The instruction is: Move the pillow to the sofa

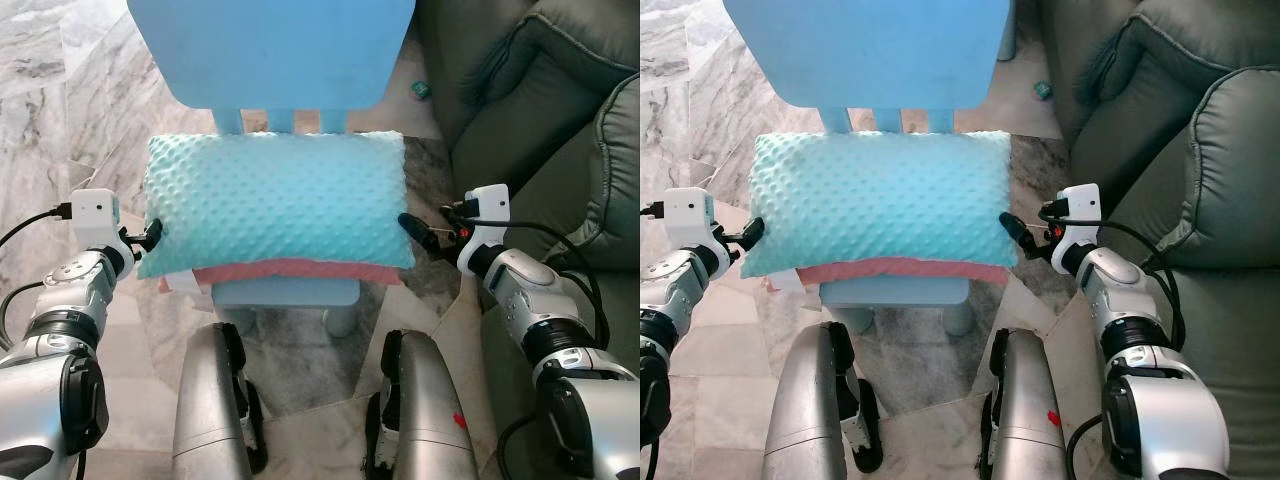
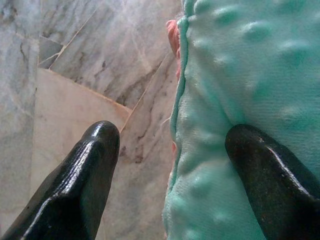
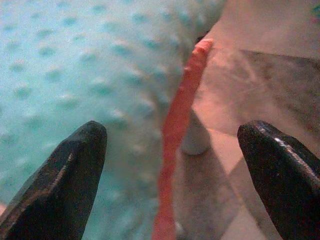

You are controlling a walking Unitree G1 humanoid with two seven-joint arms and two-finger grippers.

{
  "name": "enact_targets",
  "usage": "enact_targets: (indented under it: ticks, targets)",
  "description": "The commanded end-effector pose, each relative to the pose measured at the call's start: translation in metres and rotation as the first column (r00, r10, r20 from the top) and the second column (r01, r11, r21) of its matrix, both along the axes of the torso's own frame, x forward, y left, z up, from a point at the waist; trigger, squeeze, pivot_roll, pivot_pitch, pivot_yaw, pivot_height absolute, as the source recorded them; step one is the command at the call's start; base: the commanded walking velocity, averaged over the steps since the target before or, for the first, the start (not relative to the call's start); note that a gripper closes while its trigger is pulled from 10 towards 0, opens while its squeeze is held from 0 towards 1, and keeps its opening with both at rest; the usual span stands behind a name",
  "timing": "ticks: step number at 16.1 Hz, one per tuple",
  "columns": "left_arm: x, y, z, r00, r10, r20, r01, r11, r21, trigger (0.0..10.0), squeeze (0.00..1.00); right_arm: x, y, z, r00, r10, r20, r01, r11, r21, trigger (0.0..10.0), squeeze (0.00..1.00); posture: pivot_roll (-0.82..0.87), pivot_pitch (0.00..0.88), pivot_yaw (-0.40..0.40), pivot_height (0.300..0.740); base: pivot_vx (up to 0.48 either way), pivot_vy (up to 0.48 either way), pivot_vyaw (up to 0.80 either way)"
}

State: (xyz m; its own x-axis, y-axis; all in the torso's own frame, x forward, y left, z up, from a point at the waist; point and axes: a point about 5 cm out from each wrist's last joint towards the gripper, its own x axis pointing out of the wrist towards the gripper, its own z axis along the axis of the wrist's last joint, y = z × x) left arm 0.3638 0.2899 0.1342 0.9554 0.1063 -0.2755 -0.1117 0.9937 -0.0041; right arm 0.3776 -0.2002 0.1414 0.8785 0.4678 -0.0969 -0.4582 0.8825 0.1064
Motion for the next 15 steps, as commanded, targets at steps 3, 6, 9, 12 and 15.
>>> enact_targets:
  ticks: [3,6,9,12,15]
  targets:
    - [-0.004,0.004,-0.006,1.0,0.02,-0.022,-0.02,1.0,-0.011,10.0,0.0,0.001,-0.013,0.01,1.0,0.022,0.0,-0.022,1.0,0.015,10.0,0.0,-0.05,0.391,-0.007,0.542,0.0,0.0,0.0]
    - [0.0,0.005,0.005,0.999,0.029,0.024,-0.029,0.999,-0.015,10.0,0.0,0.005,-0.032,0.028,0.995,-0.081,0.051,0.079,0.996,0.034,10.0,0.0,-0.05,0.392,-0.006,0.542,0.0,0.0,0.0]
    - [0.0,-0.003,-0.005,0.999,0.047,0.013,-0.045,0.992,-0.115,10.0,0.0,0.005,-0.02,0.016,0.997,-0.081,0.003,0.08,0.992,0.096,10.0,0.0,-0.05,0.393,-0.004,0.542,0.0,0.0,0.0]
    - [0.005,-0.021,-0.009,0.999,0.03,0.02,-0.025,0.982,-0.187,10.0,0.0,0.006,0.003,0.002,0.997,-0.049,-0.054,0.056,0.99,0.126,10.0,0.0,-0.05,0.398,-0.002,0.542,0.0,0.0,0.0]
    - [0.012,-0.039,-0.006,0.999,-0.015,0.046,0.025,0.971,-0.238,10.0,0.0,0.004,0.017,-0.008,0.996,-0.023,-0.08,0.035,0.988,0.153,10.0,0.0,-0.05,0.399,0.0,0.542,0.0,0.0,0.0]
